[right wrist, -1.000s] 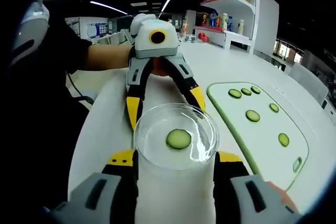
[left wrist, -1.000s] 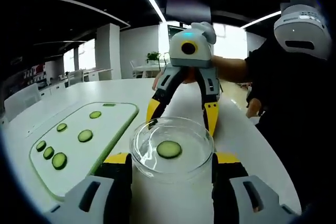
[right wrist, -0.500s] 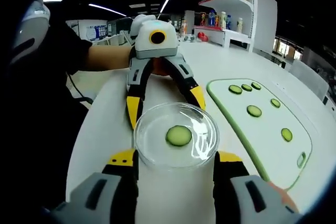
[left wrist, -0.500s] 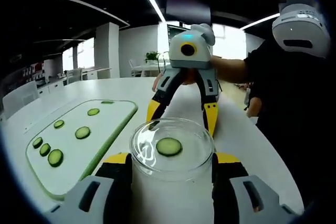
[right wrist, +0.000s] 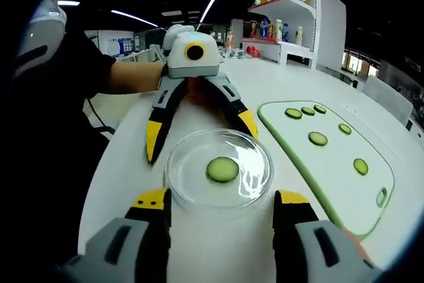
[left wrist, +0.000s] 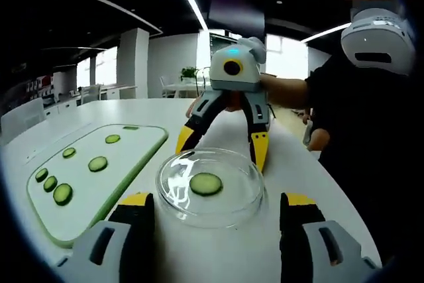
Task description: Open the petri dish lid, add cucumber slices into the petri dish, and close the lid
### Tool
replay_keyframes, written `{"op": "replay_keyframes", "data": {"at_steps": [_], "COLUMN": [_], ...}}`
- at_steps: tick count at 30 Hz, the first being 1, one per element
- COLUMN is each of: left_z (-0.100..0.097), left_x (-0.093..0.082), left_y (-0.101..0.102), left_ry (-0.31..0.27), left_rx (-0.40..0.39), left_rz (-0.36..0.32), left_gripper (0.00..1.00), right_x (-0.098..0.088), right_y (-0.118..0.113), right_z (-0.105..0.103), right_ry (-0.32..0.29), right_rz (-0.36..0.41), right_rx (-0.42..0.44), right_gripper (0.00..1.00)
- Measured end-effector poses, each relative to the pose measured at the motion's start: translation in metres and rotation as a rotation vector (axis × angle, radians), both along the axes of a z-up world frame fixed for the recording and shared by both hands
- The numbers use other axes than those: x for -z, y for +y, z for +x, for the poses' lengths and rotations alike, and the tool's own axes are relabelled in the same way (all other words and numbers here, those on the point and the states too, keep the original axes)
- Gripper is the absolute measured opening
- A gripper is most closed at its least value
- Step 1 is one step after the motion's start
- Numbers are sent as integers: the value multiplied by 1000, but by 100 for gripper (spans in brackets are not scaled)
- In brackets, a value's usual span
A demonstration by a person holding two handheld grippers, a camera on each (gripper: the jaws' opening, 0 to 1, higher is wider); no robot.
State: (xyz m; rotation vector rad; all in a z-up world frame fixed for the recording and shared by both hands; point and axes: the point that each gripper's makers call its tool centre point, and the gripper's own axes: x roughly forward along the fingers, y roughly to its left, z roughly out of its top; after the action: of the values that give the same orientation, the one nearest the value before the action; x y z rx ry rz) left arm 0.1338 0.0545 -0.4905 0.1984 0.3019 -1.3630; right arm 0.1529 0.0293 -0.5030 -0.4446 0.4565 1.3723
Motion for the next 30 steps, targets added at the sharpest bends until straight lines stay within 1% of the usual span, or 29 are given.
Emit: {"op": "replay_keyframes", "data": {"at_steps": [3,4,5,6,8,9,10,12,14,15,18,20,22,24,27,30], "left_z": [0,0,1,3,2,3,7,7,4,1,-10,-16,-22,-27,-38,-48], "left_x": [-2,-4,-6,-10,-14,-15,-14,-13,-11,-12,-16,-20,-26,-33,-43,-51], "left_y": [4,7,9,14,19,22,28,37,46,48,56,66,73,78,80,82], "left_ry": [-2,-5,-3,14,26,18,-8,-38,-52,-57,-58,-67,-75,-73,-71,-65], "left_rx": [-16,-25,-40,-74,-99,-125,-159,-205,-245,-253,-278,-316,-344,-374,-392,-420], "left_rz": [4,-2,-9,-28,-39,-29,-10,24,61,67,82,105,110,102,103,113], "left_gripper": [80,80,81,83,88,90,91,92,92,92,95,95,95,95,95,95], "right_x": [2,3,2,2,0,-2,-4,-11,-17,-19,-24,-29,-32,-36,-45,-53], "right_y": [-5,-6,-8,-10,-16,-18,-20,-24,-29,-32,-42,-48,-53,-62,-71,-78], "right_z": [0,-1,-2,-2,0,-1,-2,-4,-8,-10,-16,-20,-25,-28,-34,-42], "right_ry": [3,1,-16,-20,-27,-27,-25,-21,-22,-22,-20,-2,12,10,-5,-5], "right_rz": [-9,-8,-1,1,2,5,15,45,61,59,57,72,74,79,96,98], "right_rx": [13,12,12,18,45,57,69,100,129,142,192,234,253,292,329,356], "right_gripper": [76,78,79,79,80,82,85,91,95,96,97,97,97,97,97,97]}}
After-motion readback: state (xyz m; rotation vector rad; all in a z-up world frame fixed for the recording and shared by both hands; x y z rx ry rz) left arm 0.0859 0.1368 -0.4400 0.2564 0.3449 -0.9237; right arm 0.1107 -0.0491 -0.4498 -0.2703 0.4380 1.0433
